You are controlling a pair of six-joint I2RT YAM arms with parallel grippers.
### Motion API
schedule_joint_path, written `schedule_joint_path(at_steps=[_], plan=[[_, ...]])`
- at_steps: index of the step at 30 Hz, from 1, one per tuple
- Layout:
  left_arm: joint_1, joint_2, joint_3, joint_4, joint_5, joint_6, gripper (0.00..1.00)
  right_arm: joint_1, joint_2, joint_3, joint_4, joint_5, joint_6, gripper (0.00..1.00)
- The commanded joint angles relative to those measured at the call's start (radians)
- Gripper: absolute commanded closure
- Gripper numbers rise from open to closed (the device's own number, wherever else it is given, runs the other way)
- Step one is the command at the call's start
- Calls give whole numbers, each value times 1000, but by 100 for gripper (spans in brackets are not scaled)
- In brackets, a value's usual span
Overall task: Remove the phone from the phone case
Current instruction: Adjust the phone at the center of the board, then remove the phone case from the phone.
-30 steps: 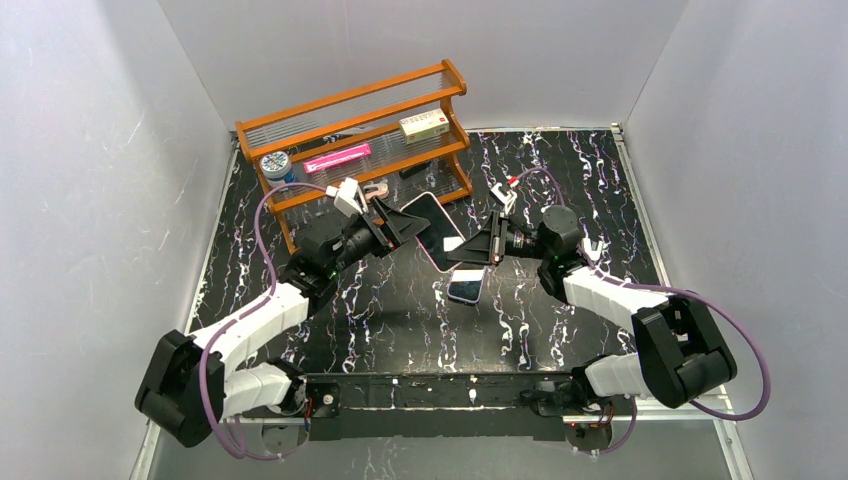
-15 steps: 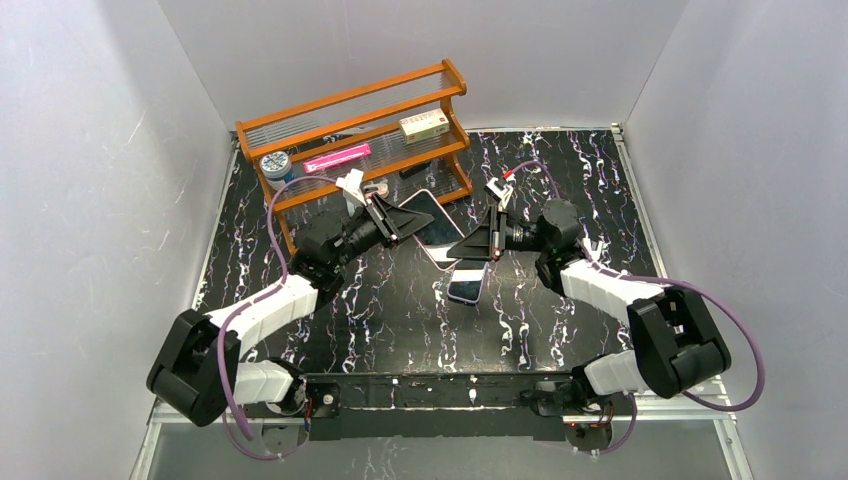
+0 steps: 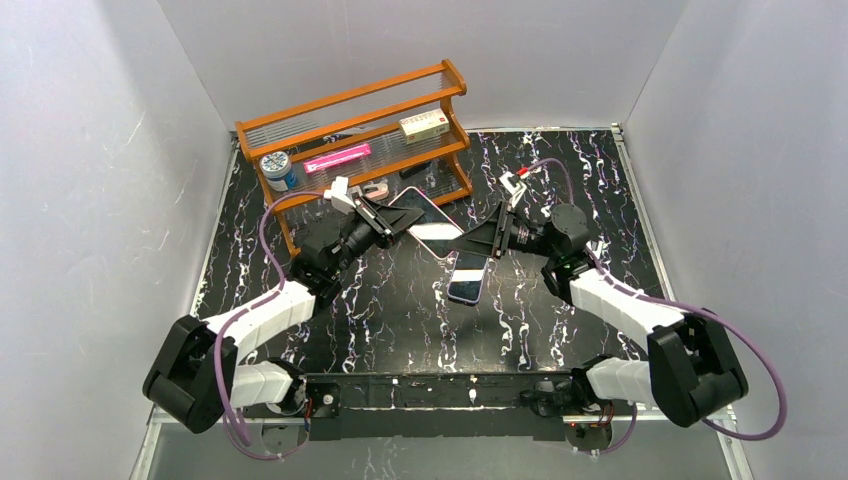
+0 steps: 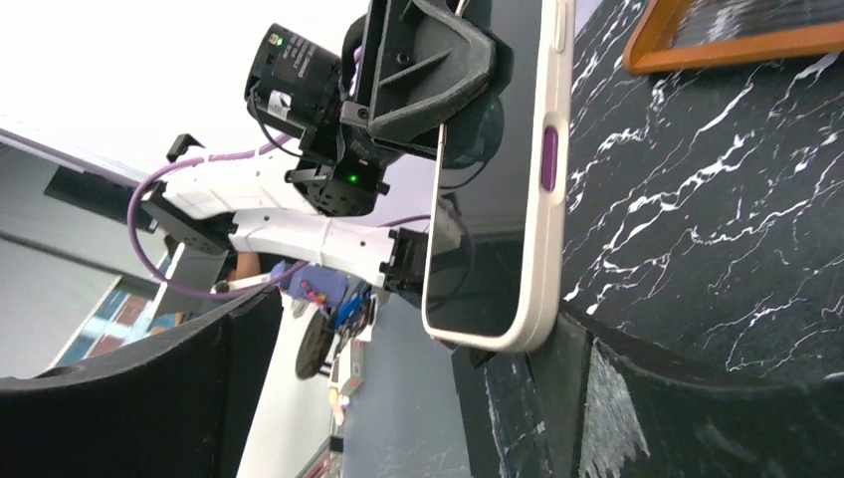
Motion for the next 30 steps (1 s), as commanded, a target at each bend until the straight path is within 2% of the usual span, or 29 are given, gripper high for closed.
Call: schedule_joint_path(at_steps=[1, 6, 11, 22, 30], plan=[[8, -63, 5, 45, -139, -82, 100, 31, -75, -18, -40, 137, -70, 1], [7, -75, 20, 47, -169, -121, 100, 54, -54, -49, 36, 180, -43, 5], [-6, -98, 12, 53, -212, -156, 100, 67, -32, -79, 145, 216, -7, 12], [-73, -76, 17, 53, -263, -182, 100, 93, 0, -58, 236, 261, -12, 30], [-75, -67, -5, 44, -310, -258, 100, 93, 26, -48, 293, 221, -35, 57]])
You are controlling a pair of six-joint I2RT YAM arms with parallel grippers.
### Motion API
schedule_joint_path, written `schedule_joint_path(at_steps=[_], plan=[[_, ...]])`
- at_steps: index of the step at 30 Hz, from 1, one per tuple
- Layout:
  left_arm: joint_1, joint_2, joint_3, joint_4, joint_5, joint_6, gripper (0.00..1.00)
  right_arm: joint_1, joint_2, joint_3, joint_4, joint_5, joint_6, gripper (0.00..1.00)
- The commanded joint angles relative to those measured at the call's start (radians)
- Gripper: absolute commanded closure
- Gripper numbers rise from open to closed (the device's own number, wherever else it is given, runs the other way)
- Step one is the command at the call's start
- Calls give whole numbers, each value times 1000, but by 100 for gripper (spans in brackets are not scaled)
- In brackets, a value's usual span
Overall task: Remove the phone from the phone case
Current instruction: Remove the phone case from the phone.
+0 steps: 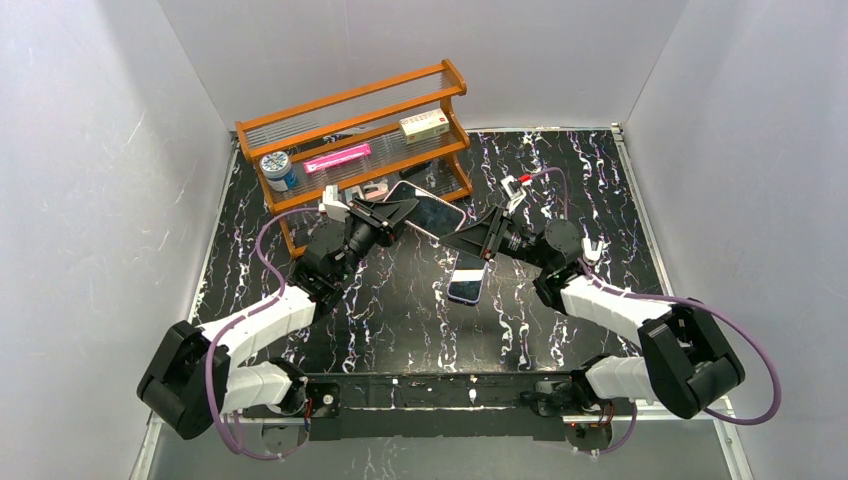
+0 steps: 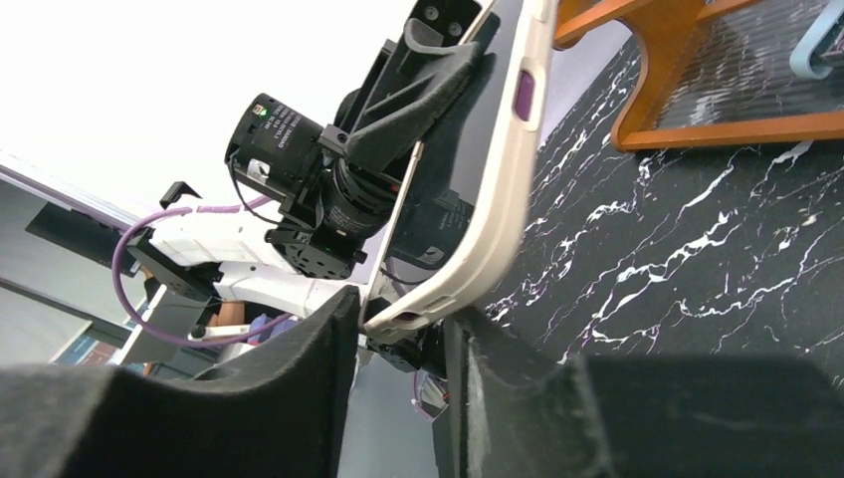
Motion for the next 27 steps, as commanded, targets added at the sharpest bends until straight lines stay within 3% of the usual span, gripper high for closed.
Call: schedule_joint_path(at_steps=[1, 5, 10, 22, 27], plan=[[-2, -17, 4, 56, -53, -69, 100, 4, 8, 33, 103, -31, -38, 62], [-2, -13, 23, -5, -38, -80, 100, 4, 2, 47, 76, -63, -124, 82], [-2, -2, 51, -57, -3, -87, 100, 4, 5, 119, -57, -142, -314, 98], [-2, 42, 95, -94, 158, -39, 100, 4, 7, 206, -158, -281, -753, 99], [7, 47, 106, -92, 217, -3, 100, 5, 15, 249, -270, -227, -896, 99]])
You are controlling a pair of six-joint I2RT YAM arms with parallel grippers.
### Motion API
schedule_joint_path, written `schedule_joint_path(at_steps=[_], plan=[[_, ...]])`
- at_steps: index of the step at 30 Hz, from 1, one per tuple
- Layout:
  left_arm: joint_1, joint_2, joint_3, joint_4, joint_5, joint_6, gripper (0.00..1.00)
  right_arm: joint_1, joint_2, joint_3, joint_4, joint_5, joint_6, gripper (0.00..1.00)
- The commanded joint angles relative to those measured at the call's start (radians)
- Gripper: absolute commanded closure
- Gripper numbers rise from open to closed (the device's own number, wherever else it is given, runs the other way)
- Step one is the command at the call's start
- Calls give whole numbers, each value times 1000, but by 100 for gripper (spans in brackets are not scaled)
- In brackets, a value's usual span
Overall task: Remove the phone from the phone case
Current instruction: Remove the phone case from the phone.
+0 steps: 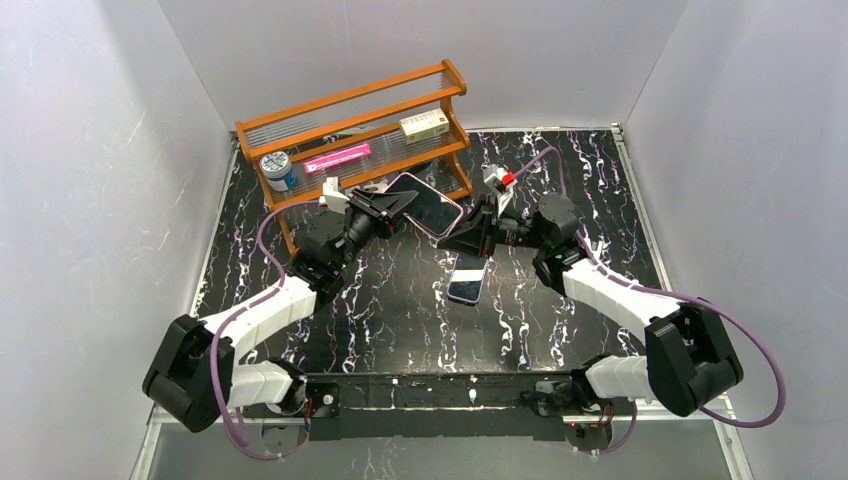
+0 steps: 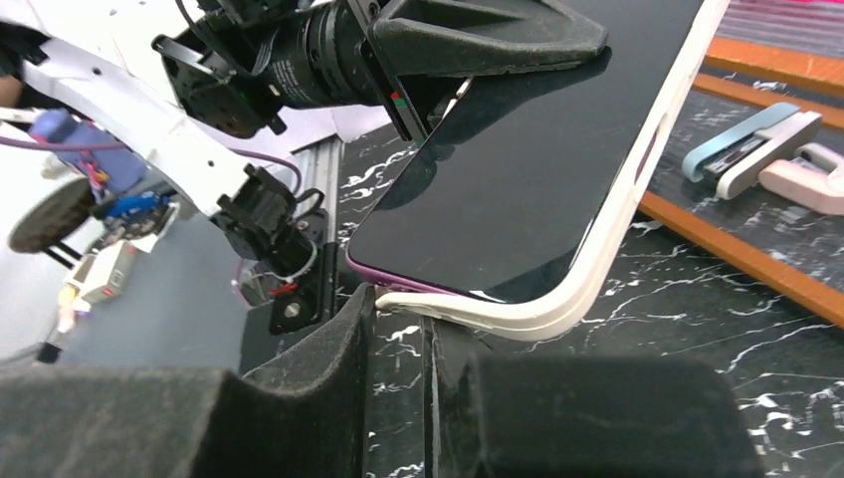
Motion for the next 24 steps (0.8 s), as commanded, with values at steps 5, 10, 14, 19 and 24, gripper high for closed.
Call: schedule_joint_path(at_steps=[5, 10, 14, 19, 24], plan=[[50, -16, 38, -27, 222, 94, 100, 26, -30, 58, -49, 116, -335, 99], [131, -30, 60, -86, 320, 220, 100, 25, -104, 28, -159, 196, -308, 45], [183, -31, 88, -146, 418, 348, 100, 24, -225, -37, -214, 288, -264, 22], [216, -26, 151, -236, 537, 506, 100, 25, -394, -82, -357, 396, -325, 5], [218, -6, 217, -284, 667, 612, 100, 25, -425, -44, -490, 312, -377, 3]])
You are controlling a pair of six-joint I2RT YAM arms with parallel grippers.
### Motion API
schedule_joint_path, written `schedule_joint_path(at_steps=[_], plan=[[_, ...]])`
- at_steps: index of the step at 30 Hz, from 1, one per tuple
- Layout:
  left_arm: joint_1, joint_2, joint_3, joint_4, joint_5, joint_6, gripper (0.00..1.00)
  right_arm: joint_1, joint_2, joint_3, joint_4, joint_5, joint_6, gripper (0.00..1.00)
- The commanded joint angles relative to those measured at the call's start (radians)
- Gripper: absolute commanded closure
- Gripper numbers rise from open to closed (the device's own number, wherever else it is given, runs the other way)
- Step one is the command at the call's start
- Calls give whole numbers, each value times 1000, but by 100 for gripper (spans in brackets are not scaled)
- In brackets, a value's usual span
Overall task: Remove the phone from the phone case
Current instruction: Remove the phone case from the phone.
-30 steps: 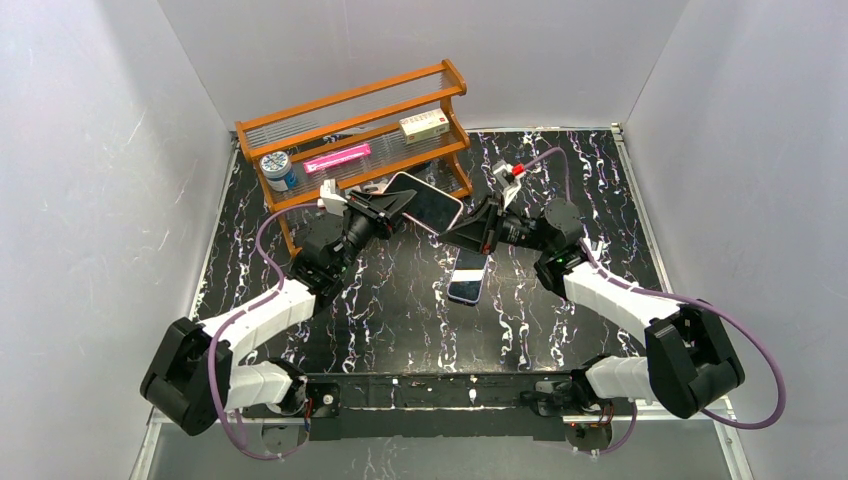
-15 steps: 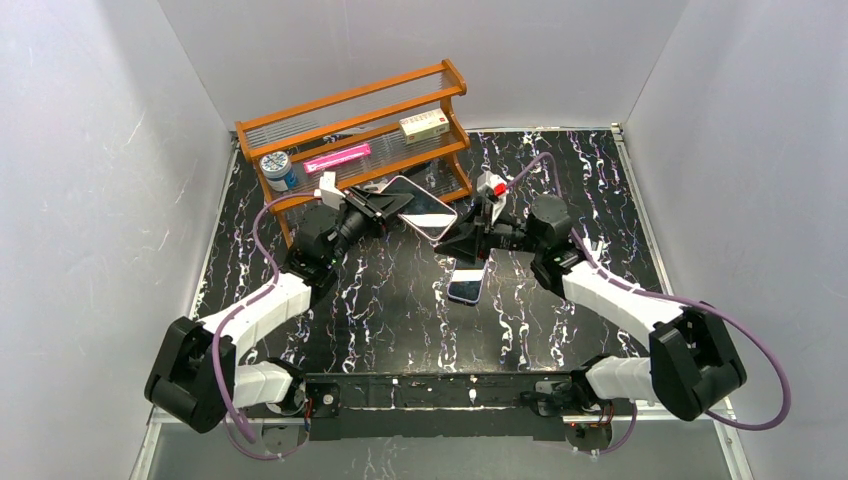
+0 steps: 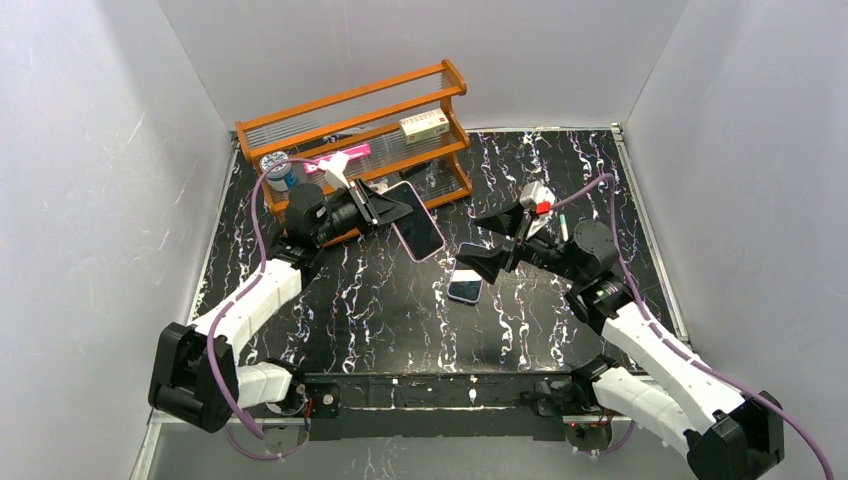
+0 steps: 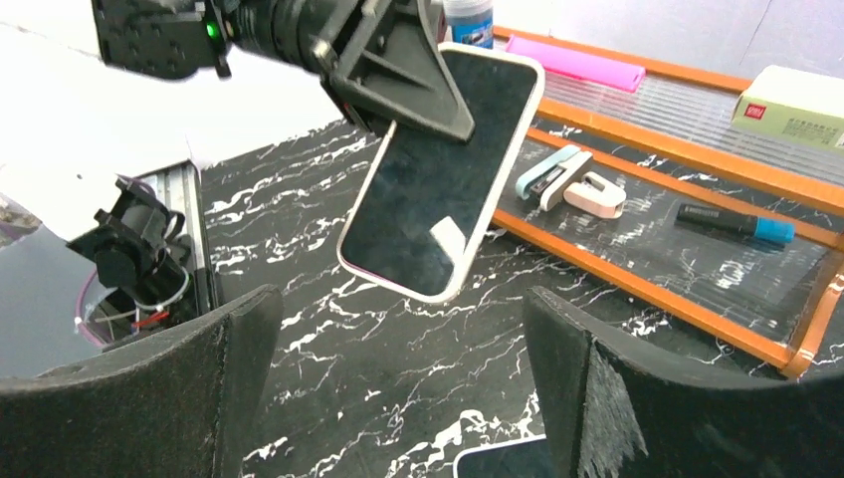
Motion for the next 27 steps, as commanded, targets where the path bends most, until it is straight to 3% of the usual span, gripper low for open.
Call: schedule_joint_path(at_steps=[1, 10, 17, 27], plan=[[5, -2, 114, -17, 218, 158, 100, -3, 4, 29, -141, -47, -90, 3], [5, 18, 196, -79, 407, 321, 100, -2, 112, 125, -257, -254, -235, 9], [1, 24, 228, -24, 497, 319, 100, -2, 204, 152, -159, -385, -179, 15], [-11, 24, 224, 28, 502, 283, 100, 1, 329, 218, -74, -537, -72, 30]])
